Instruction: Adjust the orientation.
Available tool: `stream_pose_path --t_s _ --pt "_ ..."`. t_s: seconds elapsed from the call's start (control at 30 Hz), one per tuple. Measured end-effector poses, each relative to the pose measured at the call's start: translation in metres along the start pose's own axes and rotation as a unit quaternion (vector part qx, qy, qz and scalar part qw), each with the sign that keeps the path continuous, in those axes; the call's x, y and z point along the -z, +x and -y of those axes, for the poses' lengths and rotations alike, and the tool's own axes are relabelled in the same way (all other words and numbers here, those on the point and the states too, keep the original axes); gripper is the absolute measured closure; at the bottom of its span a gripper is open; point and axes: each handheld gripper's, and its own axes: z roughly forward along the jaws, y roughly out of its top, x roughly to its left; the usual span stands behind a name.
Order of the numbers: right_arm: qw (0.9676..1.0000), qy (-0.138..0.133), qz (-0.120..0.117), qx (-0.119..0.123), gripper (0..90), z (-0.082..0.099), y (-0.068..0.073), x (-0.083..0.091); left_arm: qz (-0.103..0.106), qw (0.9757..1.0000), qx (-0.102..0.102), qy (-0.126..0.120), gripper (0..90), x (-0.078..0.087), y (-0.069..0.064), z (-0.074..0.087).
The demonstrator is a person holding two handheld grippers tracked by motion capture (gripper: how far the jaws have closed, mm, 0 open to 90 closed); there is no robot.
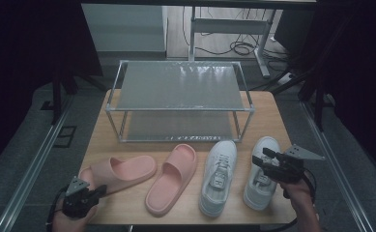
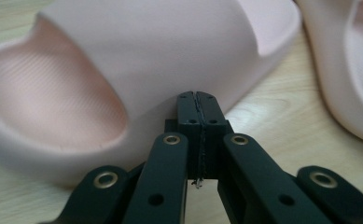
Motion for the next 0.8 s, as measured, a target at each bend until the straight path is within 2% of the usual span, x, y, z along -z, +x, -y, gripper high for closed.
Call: stream_pose_path --t_s 0.13,0.17,0.2,0.53,0.67,0.73,0.8 --pt "1.0 0.003 0.004 -0.004 40.2 0.001 -0.002 -0.001 0.001 0.9999 0.011 0.0 89.9 -0.002 0.013 -0.004" --pt "1.0 0.003 0.004 -0.004 40.2 0.001 -0.002 -0.001 0.001 0.9999 0.011 0.0 89.9 -0.002 0.013 -0.004" --pt "1.0 0.003 0.003 -0.004 40.1 0.002 -0.001 -0.001 -0.005 0.9999 0.01 0.003 89.9 -0.003 0.018 -0.008" --pt "1.0 0.007 0.002 -0.003 40.0 0.003 0.0 -0.002 -0.012 0.9997 0.02 0.003 89.1 -0.012 0.036 -0.02" --pt "1.0 0.007 0.003 -0.005 40.0 0.004 -0.001 -0.002 -0.017 0.9996 0.022 -0.004 89.4 -0.008 0.036 -0.02" --pt "1.0 0.007 0.004 -0.006 40.0 0.004 -0.002 -0.002 -0.016 0.9996 0.017 -0.017 89.8 0.001 0.029 -0.022" --pt "1.0 0.006 0.004 -0.006 40.0 0.004 -0.002 -0.002 -0.01 0.9996 0.003 -0.025 89.8 0.009 0.018 -0.025"
